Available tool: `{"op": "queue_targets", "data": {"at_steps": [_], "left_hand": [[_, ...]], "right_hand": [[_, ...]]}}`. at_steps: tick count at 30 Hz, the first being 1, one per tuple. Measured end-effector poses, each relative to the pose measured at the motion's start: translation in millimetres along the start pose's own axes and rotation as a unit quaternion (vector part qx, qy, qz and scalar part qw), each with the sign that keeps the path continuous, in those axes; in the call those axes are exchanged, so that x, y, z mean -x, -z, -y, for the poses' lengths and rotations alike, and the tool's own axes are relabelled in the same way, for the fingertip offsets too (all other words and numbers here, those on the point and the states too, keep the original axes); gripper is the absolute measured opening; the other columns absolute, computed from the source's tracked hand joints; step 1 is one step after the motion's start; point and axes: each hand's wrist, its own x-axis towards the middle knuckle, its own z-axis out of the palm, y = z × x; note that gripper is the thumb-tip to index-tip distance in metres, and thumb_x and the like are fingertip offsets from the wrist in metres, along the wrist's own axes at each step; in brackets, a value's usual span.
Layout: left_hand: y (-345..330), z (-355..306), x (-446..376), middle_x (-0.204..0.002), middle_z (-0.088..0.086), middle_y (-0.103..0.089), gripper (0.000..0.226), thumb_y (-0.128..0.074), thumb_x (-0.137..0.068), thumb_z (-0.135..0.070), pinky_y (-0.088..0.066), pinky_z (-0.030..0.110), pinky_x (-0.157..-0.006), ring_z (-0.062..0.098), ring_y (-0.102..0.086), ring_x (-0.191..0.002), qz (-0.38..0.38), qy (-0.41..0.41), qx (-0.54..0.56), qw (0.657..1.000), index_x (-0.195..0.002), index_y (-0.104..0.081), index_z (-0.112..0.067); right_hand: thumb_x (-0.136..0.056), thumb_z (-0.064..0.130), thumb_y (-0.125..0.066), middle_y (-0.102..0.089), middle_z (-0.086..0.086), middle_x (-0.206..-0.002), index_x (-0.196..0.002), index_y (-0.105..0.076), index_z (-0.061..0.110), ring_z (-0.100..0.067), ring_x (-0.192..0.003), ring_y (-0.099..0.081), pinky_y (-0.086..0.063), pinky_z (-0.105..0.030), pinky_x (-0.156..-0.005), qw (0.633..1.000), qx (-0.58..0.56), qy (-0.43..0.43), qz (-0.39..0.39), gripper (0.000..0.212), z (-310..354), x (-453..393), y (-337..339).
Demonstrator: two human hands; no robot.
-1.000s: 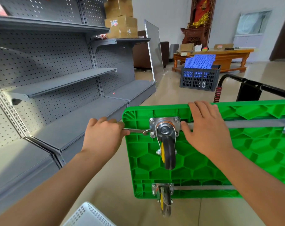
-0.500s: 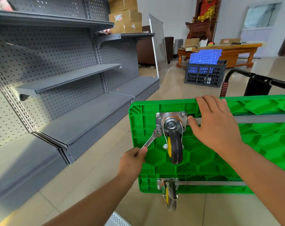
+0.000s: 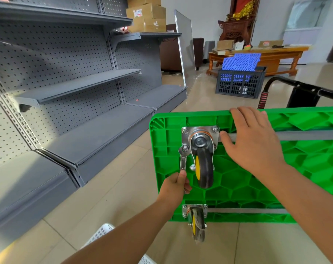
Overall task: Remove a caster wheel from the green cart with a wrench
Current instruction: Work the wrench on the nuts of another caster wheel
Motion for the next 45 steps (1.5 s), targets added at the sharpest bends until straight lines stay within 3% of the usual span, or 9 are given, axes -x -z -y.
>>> {"op": "queue_targets", "data": {"at_steps": [3,8,12,14,20,26,32,39,45], "left_hand": [[11,3,-8,-0.07,0.002,-0.061,0.042,-0.045,-0.106,-0.04,-0.047,0.032,-0.074,0.018,-0.057,-0.07,-0.018,-0.01,-0.03,0.999,-0.078,-0.06,-0.014],[51,-8,-18,-0.071,-0.002,-0.063,0.042,-0.049,-0.104,-0.045,-0.041,0.027,-0.062,0.017,-0.057,-0.069,-0.054,-0.054,-0.175,0.982,-0.076,-0.061,-0.016],[71,-25,-12,-0.083,0.002,-0.07,0.041,-0.043,-0.103,-0.052,-0.052,0.035,-0.072,0.025,-0.065,-0.082,-0.073,-0.078,-0.345,0.932,-0.086,-0.062,-0.02],[81,-37,-12,-0.088,0.001,-0.069,0.035,-0.04,-0.104,-0.052,-0.047,0.036,-0.067,0.029,-0.064,-0.085,-0.087,-0.114,-0.433,0.89,-0.093,-0.057,-0.023],[83,-45,-10,-0.093,0.003,-0.061,0.019,-0.037,-0.108,-0.037,-0.038,0.036,-0.063,0.033,-0.059,-0.083,-0.079,-0.197,-0.485,0.849,-0.101,-0.047,-0.022],[78,-24,-5,-0.078,-0.004,-0.056,0.023,-0.054,-0.103,-0.038,-0.04,0.037,-0.066,0.028,-0.057,-0.071,-0.107,-0.257,-0.391,0.877,-0.088,-0.045,-0.022],[60,-8,3,-0.075,-0.007,-0.055,0.027,-0.049,-0.104,-0.039,-0.038,0.027,-0.054,0.011,-0.053,-0.065,-0.096,-0.201,-0.314,0.923,-0.081,-0.043,-0.026],[36,-8,0,-0.074,0.007,-0.06,0.036,-0.03,-0.106,-0.051,-0.047,0.043,-0.056,0.028,-0.058,-0.062,-0.055,-0.135,-0.251,0.957,-0.084,-0.04,-0.025],[28,-12,-6,-0.078,0.004,-0.059,0.041,-0.032,-0.106,-0.052,-0.045,0.033,-0.066,0.017,-0.053,-0.068,-0.034,-0.105,-0.192,0.975,-0.087,-0.05,-0.02]], "right_hand": [[-0.094,0.043,-0.053,-0.048,-0.012,-0.142,-0.145,-0.043,0.007,-0.034,-0.137,-0.038,-0.023,-0.053,-0.121,1.0,-0.001,-0.002,0.003,0.063,-1,0,0],[-0.093,0.045,-0.048,-0.048,-0.012,-0.141,-0.145,-0.043,0.006,-0.034,-0.136,-0.039,-0.024,-0.053,-0.121,1.0,-0.001,-0.001,-0.001,0.064,0,1,0],[-0.091,0.047,-0.044,-0.048,-0.012,-0.141,-0.145,-0.043,0.006,-0.034,-0.136,-0.039,-0.025,-0.053,-0.121,1.0,0.003,0.0,-0.002,0.067,1,1,1],[-0.091,0.047,-0.043,-0.048,-0.012,-0.141,-0.145,-0.043,0.006,-0.034,-0.136,-0.039,-0.024,-0.053,-0.121,1.0,0.006,0.0,-0.001,0.068,1,1,1],[-0.091,0.047,-0.045,-0.048,-0.013,-0.141,-0.145,-0.043,0.006,-0.034,-0.137,-0.038,-0.023,-0.053,-0.121,1.0,0.003,-0.003,0.003,0.067,2,1,0],[-0.094,0.043,-0.053,-0.047,-0.013,-0.143,-0.145,-0.042,0.007,-0.034,-0.138,-0.037,-0.022,-0.053,-0.122,1.0,0.005,-0.005,0.004,0.063,1,1,1],[-0.093,0.046,-0.046,-0.047,-0.013,-0.144,-0.146,-0.041,0.007,-0.034,-0.139,-0.036,-0.022,-0.053,-0.122,1.0,0.001,-0.007,0.005,0.066,2,2,2],[-0.092,0.048,-0.043,-0.047,-0.012,-0.143,-0.146,-0.041,0.007,-0.034,-0.139,-0.036,-0.022,-0.052,-0.122,1.0,0.004,-0.007,0.01,0.068,1,1,1],[-0.092,0.048,-0.043,-0.048,-0.013,-0.142,-0.145,-0.042,0.006,-0.035,-0.138,-0.038,-0.023,-0.053,-0.121,1.0,0.004,-0.005,0.003,0.068,1,1,0]]}}
